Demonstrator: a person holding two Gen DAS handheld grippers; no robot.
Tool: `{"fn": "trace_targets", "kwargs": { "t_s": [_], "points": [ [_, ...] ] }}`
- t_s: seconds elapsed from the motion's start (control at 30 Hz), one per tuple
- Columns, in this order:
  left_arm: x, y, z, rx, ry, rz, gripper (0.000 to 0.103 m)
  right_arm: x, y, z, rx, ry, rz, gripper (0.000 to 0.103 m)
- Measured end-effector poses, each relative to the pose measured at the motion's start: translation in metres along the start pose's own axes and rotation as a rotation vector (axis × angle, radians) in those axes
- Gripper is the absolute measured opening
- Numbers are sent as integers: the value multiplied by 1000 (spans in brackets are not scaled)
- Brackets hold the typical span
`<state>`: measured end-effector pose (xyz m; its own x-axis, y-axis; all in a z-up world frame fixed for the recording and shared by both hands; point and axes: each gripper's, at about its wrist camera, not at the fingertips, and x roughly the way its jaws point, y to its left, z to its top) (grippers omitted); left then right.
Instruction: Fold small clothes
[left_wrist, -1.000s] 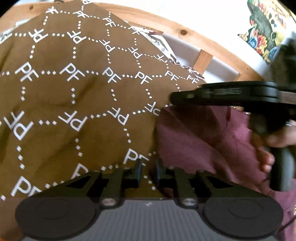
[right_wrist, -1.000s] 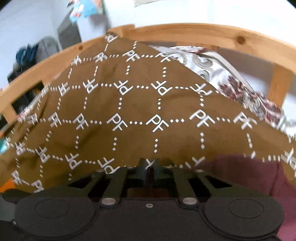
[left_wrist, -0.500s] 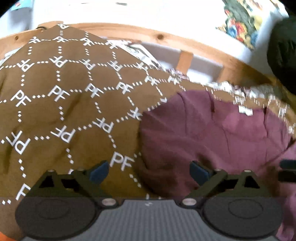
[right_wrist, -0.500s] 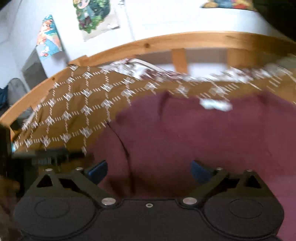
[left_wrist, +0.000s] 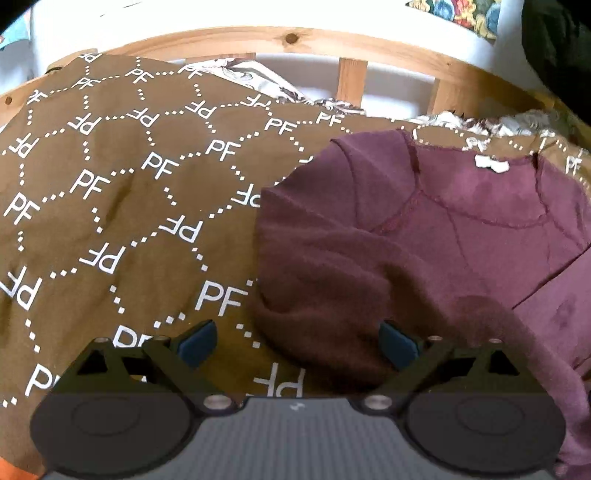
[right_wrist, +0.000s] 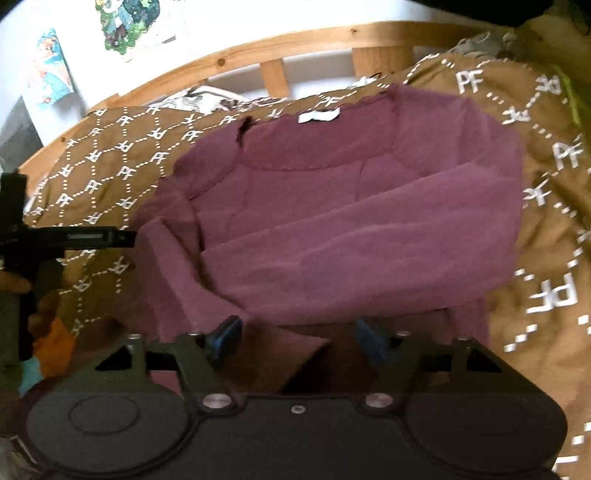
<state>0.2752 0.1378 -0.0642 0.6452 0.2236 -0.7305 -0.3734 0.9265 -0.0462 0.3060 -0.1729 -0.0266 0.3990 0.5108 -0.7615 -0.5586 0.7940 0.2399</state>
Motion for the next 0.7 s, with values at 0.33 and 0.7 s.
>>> {"fn": "trace_targets", "kwargs": {
  "t_s": [0.33,0.7],
  "points": [
    [13,2,1,-8,52,27,97,-10,14,0,-88,-34,-106,6],
    [17,-2,-1,21,50,30,100,-35,-17,-4,58,-59,-195,6]
  ]
}}
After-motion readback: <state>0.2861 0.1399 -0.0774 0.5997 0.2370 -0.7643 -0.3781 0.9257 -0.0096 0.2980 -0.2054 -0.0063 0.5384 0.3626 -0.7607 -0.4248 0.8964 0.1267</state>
